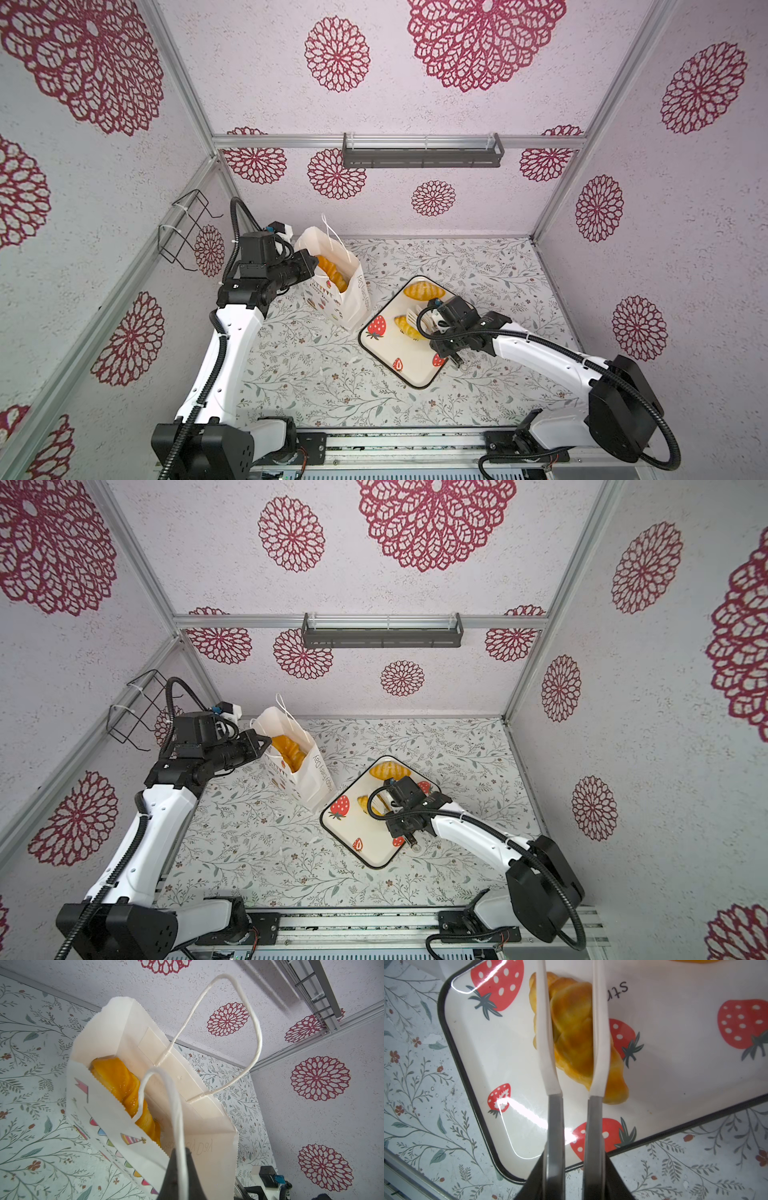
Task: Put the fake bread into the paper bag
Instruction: 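Lift the croissant off the tray with the right tongs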
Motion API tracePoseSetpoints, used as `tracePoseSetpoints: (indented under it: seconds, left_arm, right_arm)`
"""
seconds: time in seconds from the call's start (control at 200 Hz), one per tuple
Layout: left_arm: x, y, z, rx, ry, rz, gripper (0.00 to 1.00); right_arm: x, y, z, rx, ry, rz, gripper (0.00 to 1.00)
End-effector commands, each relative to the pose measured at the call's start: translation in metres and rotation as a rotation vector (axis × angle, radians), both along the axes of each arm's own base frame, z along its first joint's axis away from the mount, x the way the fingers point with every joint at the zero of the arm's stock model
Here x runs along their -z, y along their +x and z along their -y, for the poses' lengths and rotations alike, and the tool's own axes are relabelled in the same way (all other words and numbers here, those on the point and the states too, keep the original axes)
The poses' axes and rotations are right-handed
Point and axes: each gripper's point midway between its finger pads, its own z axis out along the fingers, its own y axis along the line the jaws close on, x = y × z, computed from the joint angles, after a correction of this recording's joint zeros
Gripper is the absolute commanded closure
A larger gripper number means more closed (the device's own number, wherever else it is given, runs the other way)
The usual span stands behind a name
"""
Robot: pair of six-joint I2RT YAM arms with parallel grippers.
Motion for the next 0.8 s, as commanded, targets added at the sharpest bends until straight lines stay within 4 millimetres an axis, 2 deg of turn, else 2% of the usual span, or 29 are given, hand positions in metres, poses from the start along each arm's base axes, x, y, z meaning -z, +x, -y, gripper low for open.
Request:
tracePoseSetpoints:
  seconds: [0.0, 0.245, 0.52, 0.796]
  left_arm:
    - [-0.016, -0.002, 0.002, 0.01, 0.005, 0.046, 1.0]
    - [-0.016, -0.003, 0.001, 0.007, 0.006, 0.047, 1.0]
    - [-0.017, -0.005, 0.001, 0.008, 0.007, 0.051, 1.0]
    - [-0.017, -0.006, 0.001, 0.007, 0.008, 0.052, 1.0]
  right_arm:
    - [-0.023, 0.006, -0.002, 0.032, 0.072, 0.051, 0.82]
    - [-0.033, 0.004, 0.003, 0.043, 0.093, 0.069, 0.82]
    - [-0.049, 0.011, 0.007, 0.09, 0.141, 0.106, 0.82]
    - [-0.077, 0.02, 0.004, 0.14, 0.223, 0.168, 0.83]
